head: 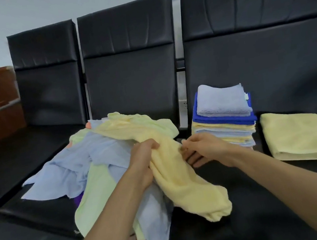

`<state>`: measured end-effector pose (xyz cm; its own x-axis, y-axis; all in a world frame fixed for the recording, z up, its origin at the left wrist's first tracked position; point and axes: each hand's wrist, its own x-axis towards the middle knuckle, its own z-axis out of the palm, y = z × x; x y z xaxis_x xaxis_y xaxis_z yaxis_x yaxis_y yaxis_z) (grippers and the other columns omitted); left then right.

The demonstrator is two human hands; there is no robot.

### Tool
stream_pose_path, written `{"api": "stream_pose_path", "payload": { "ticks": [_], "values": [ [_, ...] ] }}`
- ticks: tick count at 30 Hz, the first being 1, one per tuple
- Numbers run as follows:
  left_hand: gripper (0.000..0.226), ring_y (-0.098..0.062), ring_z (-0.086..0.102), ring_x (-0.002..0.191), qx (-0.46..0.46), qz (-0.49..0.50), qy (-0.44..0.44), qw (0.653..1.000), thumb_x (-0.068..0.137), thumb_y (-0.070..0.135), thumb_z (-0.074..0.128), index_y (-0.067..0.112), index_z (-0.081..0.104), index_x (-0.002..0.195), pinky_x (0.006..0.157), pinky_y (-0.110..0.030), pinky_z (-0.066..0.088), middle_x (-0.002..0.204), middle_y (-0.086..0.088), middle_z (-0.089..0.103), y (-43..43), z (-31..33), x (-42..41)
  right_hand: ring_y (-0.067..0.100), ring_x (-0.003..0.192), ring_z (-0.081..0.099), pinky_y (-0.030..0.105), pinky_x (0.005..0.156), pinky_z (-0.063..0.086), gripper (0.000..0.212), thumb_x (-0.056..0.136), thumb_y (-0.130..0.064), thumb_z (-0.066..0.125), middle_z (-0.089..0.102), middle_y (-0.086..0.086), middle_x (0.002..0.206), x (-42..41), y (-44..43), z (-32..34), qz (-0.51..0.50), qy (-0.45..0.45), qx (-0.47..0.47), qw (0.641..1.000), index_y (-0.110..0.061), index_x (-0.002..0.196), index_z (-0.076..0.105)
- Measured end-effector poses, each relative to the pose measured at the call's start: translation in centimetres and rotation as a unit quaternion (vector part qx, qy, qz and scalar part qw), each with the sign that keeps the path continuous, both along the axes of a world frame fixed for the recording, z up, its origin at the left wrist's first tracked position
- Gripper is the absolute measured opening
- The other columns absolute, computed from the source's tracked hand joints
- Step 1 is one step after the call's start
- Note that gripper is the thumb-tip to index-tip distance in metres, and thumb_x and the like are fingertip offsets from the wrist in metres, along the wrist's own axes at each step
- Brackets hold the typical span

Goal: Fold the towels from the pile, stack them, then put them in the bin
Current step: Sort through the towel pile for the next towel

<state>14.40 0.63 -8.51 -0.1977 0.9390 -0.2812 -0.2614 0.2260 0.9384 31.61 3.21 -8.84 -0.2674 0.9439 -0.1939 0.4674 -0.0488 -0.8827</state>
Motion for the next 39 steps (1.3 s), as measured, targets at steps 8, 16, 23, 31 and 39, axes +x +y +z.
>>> {"api": "stream_pose_path", "payload": {
  "ticks": [8, 16, 23, 31, 39],
  "values": [
    [0.029, -0.018, 0.065, 0.104, 0.028, -0.098, 0.034, 0.994, 0.092, 0.038, 0.059, 0.018, 0.067, 0.111, 0.092, -0.033, 0.05, 0.108, -0.002, 0.073, -1.7, -0.5, -3.5, 0.017, 0.087, 0.06, 0.036, 0.085, 0.051, 0.038, 0.093, -0.049, 0.055, 0.06, 0.001, 0.093, -7.1, 2.8, -2.0, -0.104, 0.065, -0.124, 0.985, -0.014, 0.108, 0.055],
    [0.037, -0.024, 0.063, 0.105, 0.028, 0.024, -0.016, 0.999, 0.1, 0.039, 0.035, 0.02, 0.063, 0.115, 0.083, -0.036, 0.05, 0.111, -0.006, 0.069, -0.8, -1.6, -5.7, 0.024, 0.107, 0.061, 0.035, 0.09, 0.049, 0.045, 0.096, -0.04, 0.055, 0.06, 0.01, 0.104, -8.3, 1.7, -1.8, -0.048, -0.098, -0.117, 0.987, -0.004, 0.122, 0.05],
    [0.022, -0.02, 0.065, 0.081, 0.027, -0.014, -0.046, 0.998, 0.096, 0.025, 0.047, 0.017, 0.068, 0.092, 0.068, -0.032, 0.051, 0.074, -0.001, 0.074, -1.7, -1.2, -5.7, 0.021, 0.075, 0.055, 0.031, 0.071, 0.048, 0.018, 0.094, -0.021, 0.054, 0.06, 0.01, 0.086, -7.6, 1.6, -1.6, -0.056, -0.076, -0.096, 0.991, -0.005, 0.09, 0.061],
    [0.034, -0.028, 0.066, 0.106, 0.024, -0.112, -0.088, 0.99, 0.088, 0.026, 0.064, 0.014, 0.067, 0.12, 0.089, -0.038, 0.052, 0.11, -0.008, 0.072, -1.7, 0.3, -2.1, 0.028, 0.101, 0.059, 0.046, 0.09, 0.052, 0.018, 0.1, -0.031, 0.041, 0.061, 0.007, 0.1, -2.2, 0.2, 2.3, -0.26, 0.251, -0.061, 0.931, -0.021, 0.093, 0.054],
    [0.038, -0.027, 0.067, 0.099, -0.007, -0.202, -0.128, 0.971, 0.097, 0.032, 0.044, 0.008, 0.067, 0.116, 0.081, -0.035, 0.051, 0.112, -0.013, 0.071, -1.9, 1.2, 4.8, 0.018, 0.084, 0.066, 0.033, 0.064, 0.052, 0.026, 0.098, -0.042, 0.05, 0.07, 0.0, 0.093, 7.2, -5.0, 5.1, -0.254, 0.353, 0.008, 0.9, -0.019, 0.097, 0.061]
  ]
}}
